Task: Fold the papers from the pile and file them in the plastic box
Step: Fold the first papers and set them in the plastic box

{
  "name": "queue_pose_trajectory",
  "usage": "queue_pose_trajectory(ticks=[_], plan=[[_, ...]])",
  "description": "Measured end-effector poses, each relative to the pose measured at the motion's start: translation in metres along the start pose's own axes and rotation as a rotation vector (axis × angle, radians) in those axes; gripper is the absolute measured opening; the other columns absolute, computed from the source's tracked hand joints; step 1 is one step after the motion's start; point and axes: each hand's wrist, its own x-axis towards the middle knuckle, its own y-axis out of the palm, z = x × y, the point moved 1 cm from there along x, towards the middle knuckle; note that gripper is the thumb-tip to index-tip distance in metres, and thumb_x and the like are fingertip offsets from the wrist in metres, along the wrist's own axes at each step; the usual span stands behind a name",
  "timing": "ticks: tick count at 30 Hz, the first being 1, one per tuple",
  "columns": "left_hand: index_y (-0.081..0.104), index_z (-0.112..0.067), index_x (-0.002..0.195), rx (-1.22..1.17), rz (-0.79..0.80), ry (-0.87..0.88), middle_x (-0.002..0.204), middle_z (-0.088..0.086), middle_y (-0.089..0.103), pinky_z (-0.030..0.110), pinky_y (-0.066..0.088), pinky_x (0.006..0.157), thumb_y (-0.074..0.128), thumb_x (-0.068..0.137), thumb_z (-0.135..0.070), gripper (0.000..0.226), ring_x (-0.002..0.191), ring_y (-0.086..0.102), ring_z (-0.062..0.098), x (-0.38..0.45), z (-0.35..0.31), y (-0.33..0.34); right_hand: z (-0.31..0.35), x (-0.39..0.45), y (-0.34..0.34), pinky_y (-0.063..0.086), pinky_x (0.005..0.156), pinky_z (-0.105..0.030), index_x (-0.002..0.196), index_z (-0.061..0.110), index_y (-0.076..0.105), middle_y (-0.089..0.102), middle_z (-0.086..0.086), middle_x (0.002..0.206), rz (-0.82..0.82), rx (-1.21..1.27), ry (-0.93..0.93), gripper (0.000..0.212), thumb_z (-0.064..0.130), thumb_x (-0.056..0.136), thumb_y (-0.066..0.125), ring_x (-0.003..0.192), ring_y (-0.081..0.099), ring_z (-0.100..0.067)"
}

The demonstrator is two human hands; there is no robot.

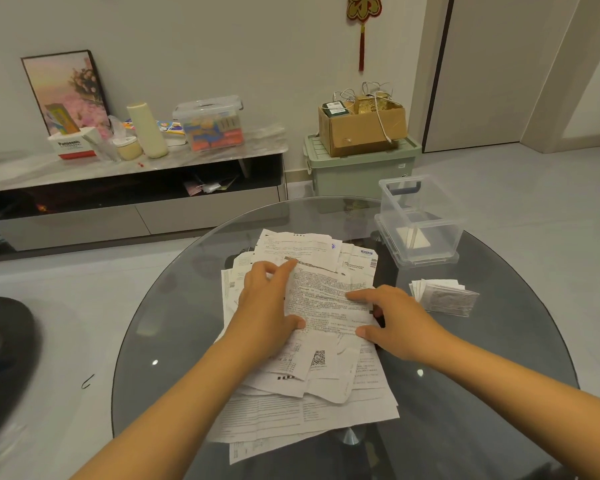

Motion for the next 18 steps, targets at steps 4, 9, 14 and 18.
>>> queue_pose_trajectory(ticks=[4,9,14,18], plan=[[0.048,-0.035,0.131,0.045,0.012,0.133,0.119,-0.015,0.031,0.032,0.037,0.104,0.067,0.085,-0.021,0.051,0.116,0.037,0.015,-0.009,-0.007,0.004,0.002,-0.010,-0.003,0.038,0.075,-0.008,0.140,0.023,0.039,0.044,0.013,0.112,0.037,0.088,0.006,0.061,0.021,0.086,0.065,0.086,0.048,-0.001],[0.051,-0.034,0.130,0.103,0.122,0.320,0.123,-0.017,0.040,0.026,0.030,0.104,0.062,0.083,-0.047,0.050,0.118,0.036,0.009,-0.025,-0.017,0.012,0.005,-0.022,-0.004,0.039,0.062,-0.005,0.139,0.024,0.042,0.050,0.015,0.083,0.105,0.188,0.064,0.064,0.019,0.081,0.069,0.071,0.052,-0.001],[0.042,-0.038,0.136,0.173,0.144,0.363,0.130,-0.016,0.039,0.022,0.028,0.104,0.062,0.082,-0.053,0.059,0.121,0.032,0.005,-0.031,-0.025,0.014,0.009,-0.030,-0.008,0.040,0.061,-0.004,0.135,0.020,0.049,0.056,0.013,0.075,0.154,0.261,0.050,0.056,0.007,0.082,0.062,0.061,0.055,0.007],[0.039,-0.041,0.138,0.177,0.183,0.376,0.131,-0.016,0.040,0.025,0.031,0.105,0.062,0.080,-0.056,0.064,0.121,0.033,0.005,-0.031,-0.026,0.012,0.010,-0.033,-0.013,0.043,0.065,-0.004,0.127,0.020,0.056,0.060,0.016,0.073,0.129,0.339,0.039,0.049,0.002,0.082,0.059,0.065,0.056,0.014]])
